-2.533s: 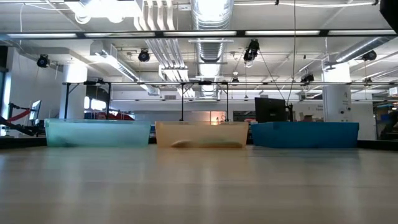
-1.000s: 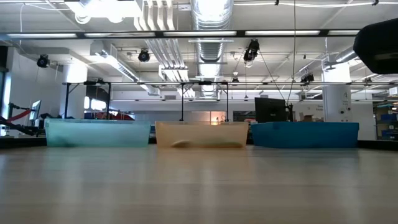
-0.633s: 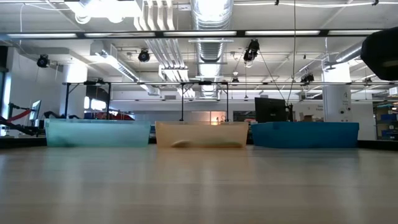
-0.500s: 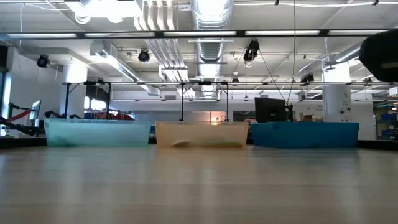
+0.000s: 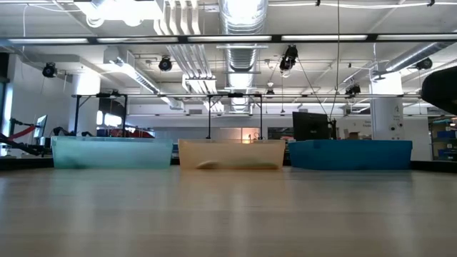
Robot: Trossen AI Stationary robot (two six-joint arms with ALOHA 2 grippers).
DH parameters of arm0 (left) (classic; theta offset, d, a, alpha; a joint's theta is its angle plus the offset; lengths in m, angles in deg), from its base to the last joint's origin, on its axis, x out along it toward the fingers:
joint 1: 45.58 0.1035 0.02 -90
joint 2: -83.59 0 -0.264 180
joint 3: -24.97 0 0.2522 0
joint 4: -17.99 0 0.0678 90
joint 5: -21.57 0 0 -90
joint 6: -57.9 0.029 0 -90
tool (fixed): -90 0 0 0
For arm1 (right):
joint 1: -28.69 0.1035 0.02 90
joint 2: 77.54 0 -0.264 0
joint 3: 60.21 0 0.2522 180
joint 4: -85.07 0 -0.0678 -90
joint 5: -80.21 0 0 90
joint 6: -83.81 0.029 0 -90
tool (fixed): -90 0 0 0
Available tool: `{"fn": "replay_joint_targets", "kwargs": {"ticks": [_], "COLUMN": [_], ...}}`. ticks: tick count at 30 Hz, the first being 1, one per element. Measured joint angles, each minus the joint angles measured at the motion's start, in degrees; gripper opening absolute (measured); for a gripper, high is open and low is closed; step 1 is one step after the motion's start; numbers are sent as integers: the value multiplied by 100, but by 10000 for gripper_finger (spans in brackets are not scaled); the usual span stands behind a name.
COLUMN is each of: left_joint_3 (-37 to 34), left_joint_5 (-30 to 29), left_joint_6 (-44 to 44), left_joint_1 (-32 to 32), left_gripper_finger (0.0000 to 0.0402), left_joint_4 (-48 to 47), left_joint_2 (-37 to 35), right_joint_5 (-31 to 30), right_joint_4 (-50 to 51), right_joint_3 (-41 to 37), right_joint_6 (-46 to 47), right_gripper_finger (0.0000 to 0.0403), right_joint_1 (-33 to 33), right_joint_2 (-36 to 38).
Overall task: Sort silverware by color (type)
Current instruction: Put the green spoon into the orange bin
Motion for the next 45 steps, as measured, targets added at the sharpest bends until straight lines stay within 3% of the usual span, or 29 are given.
{"fn": "replay_joint_targets", "kwargs": {"ticks": [4,8,12,17,22,25,30,39,45], "left_joint_3": [-202,-602,-1116,-1686,-1994,-2056,-1995,-1677,-1569], "left_joint_5": [-265,-502,-745,-1214,-1958,-2301,-2353,-2386,-2384], "left_joint_6": [32,431,1351,3153,4892,5667,6208,6459,6582], "left_joint_1": [0,11,69,162,232,236,238,298,370], "left_gripper_finger": [127,127,127,127,127,127,127,127,127], "left_joint_4": [181,946,2348,4378,5871,6376,6678,6739,6746], "left_joint_2": [0,0,1,2,1,2,1,0,0], "right_joint_5": [12,-76,-1177,-2705,-3480,-3493,-3498,-3405,-2982], "right_joint_4": [-18,20,-146,-535,-1844,-2674,-3516,-3784,-3821], "right_joint_3": [-3,111,411,827,1090,1185,1392,1576,1585], "right_joint_6": [301,405,301,176,-917,-1609,-2545,-3134,-3208], "right_gripper_finger": [40,40,40,40,40,40,40,40,40], "right_joint_1": [-27,-90,-212,-444,-678,-769,-850,-939,-955], "right_joint_2": [76,200,340,440,439,439,439,424,424]}}
